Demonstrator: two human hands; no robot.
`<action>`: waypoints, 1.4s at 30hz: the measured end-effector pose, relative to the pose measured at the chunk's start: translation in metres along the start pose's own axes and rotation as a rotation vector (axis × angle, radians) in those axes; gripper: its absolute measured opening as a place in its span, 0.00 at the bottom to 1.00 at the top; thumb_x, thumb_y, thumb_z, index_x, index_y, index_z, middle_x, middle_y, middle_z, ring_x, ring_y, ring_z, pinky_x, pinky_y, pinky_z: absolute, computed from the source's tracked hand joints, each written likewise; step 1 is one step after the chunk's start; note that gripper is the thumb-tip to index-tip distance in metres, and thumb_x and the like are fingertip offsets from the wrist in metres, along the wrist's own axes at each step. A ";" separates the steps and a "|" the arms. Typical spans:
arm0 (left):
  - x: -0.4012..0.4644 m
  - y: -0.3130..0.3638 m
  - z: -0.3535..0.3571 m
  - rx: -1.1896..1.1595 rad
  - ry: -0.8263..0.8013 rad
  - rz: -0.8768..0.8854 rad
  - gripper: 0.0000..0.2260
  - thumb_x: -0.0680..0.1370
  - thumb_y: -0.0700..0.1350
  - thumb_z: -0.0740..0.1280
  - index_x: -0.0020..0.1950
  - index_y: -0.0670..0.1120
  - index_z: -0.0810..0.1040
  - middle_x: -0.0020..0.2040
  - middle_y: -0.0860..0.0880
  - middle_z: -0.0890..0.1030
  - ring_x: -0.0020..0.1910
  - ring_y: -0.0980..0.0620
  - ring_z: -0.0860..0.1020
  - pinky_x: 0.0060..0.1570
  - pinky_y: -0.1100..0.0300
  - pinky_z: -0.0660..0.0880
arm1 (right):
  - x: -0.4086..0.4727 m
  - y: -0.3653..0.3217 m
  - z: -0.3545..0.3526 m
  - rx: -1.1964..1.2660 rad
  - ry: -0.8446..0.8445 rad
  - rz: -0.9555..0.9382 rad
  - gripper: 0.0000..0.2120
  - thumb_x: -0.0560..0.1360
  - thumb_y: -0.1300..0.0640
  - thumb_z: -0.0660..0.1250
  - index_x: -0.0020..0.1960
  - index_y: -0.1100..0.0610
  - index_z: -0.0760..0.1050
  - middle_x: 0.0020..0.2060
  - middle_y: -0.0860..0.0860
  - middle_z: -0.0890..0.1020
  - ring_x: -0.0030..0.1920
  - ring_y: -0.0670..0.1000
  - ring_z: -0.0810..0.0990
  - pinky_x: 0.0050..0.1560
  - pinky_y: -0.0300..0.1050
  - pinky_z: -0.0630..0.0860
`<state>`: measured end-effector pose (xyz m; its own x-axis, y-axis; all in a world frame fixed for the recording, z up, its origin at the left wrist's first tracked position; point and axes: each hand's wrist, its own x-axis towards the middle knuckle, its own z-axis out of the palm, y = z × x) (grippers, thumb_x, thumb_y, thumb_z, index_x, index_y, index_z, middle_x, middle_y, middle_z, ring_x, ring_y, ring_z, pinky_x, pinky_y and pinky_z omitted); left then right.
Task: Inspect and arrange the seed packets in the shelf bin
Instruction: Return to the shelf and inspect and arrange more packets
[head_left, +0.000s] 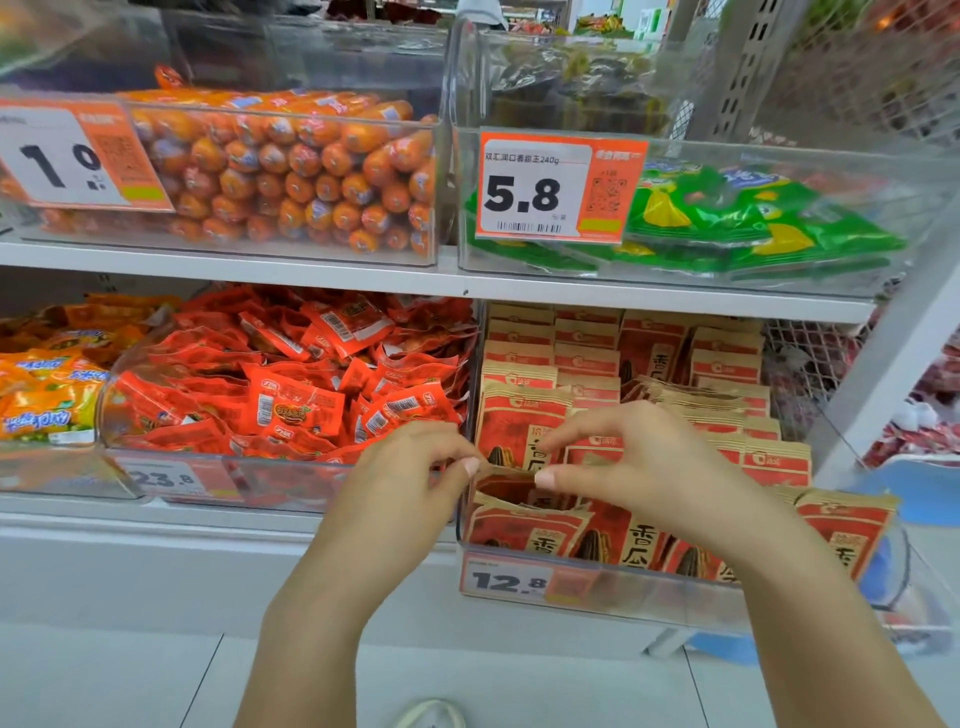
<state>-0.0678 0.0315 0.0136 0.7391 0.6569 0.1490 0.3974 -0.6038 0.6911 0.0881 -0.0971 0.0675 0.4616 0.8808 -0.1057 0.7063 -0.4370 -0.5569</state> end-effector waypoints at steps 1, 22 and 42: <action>0.001 0.001 0.003 0.017 0.034 0.002 0.08 0.80 0.45 0.65 0.48 0.54 0.84 0.58 0.60 0.78 0.62 0.63 0.71 0.55 0.68 0.65 | 0.000 0.000 0.001 -0.023 -0.012 0.015 0.12 0.71 0.42 0.73 0.53 0.41 0.81 0.58 0.37 0.79 0.65 0.42 0.72 0.60 0.41 0.67; 0.005 0.052 0.019 -0.475 0.167 0.061 0.15 0.77 0.41 0.71 0.60 0.56 0.77 0.54 0.62 0.82 0.57 0.63 0.79 0.60 0.56 0.75 | -0.010 0.013 -0.017 0.705 0.610 -0.369 0.06 0.74 0.61 0.72 0.44 0.50 0.82 0.39 0.45 0.86 0.43 0.43 0.83 0.46 0.38 0.79; -0.003 0.116 0.043 -0.935 -0.037 -0.072 0.18 0.70 0.50 0.67 0.57 0.44 0.80 0.44 0.46 0.87 0.41 0.50 0.86 0.36 0.61 0.80 | -0.053 0.061 -0.031 1.153 0.241 -0.016 0.14 0.67 0.46 0.68 0.47 0.52 0.84 0.43 0.54 0.87 0.41 0.50 0.86 0.39 0.40 0.79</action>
<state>-0.0006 -0.0597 0.0626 0.7527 0.6544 0.0721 -0.1437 0.0565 0.9880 0.1237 -0.1763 0.0651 0.6338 0.7735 -0.0028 -0.1336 0.1059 -0.9854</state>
